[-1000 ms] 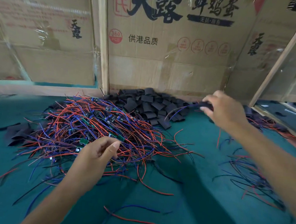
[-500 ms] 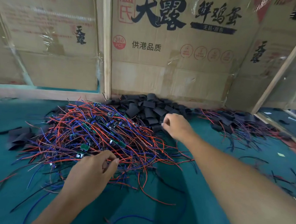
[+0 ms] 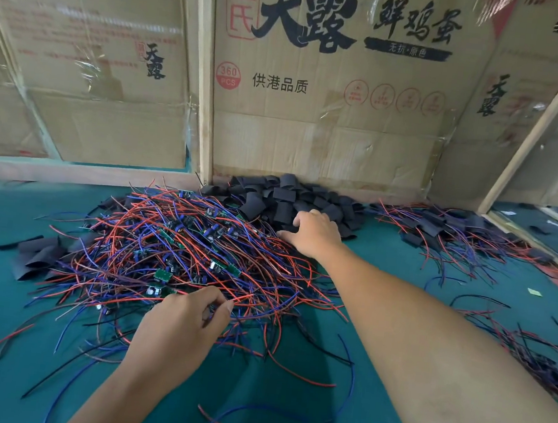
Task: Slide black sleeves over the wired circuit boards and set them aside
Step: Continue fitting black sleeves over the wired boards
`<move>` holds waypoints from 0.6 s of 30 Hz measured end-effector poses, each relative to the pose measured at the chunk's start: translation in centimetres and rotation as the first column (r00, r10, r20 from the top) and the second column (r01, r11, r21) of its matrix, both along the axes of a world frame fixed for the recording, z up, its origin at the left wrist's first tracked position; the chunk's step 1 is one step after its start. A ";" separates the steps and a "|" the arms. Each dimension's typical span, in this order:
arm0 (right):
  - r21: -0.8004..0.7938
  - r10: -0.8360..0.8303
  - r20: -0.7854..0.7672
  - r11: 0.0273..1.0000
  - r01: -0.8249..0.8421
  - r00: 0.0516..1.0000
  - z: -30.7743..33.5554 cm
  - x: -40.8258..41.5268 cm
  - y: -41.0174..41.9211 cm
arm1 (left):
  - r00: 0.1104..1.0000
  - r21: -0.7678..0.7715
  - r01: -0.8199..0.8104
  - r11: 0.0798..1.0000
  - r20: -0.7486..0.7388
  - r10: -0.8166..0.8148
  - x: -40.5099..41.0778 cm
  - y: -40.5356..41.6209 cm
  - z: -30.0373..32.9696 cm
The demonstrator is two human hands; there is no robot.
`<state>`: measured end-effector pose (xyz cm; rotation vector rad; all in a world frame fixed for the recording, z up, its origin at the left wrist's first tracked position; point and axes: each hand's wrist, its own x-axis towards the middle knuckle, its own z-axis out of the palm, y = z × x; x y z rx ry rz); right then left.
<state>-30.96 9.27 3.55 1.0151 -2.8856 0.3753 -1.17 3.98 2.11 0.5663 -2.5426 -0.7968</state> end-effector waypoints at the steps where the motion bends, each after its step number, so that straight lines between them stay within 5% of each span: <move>1: -0.046 -0.012 0.024 0.999 0.013 1.000 0.2 0.0 -0.2 | 1.000 0.000 0.002 1.000 -0.006 -0.002 0.0 0.0 0.0; 7: -0.095 -0.069 -0.027 0.993 0.066 0.997 1.1 0.7 0.9 | 1.000 -0.001 -0.001 1.000 -0.021 0.001 -0.1 0.1 0.0; 11: -0.419 -0.204 0.100 0.879 0.227 0.974 3.4 2.2 2.8 | 0.999 -0.003 -0.009 1.000 -0.033 0.009 -0.1 0.1 0.2; 14: -0.606 -0.053 0.229 0.773 0.185 0.972 4.1 6.8 4.7 | 0.993 0.052 0.007 0.999 -0.116 -0.001 -0.3 0.4 0.5; 18: -0.678 0.149 0.101 0.734 -0.042 0.984 2.1 15.5 7.7 | 0.988 0.043 0.008 0.999 -0.156 -0.001 -0.3 1.4 0.7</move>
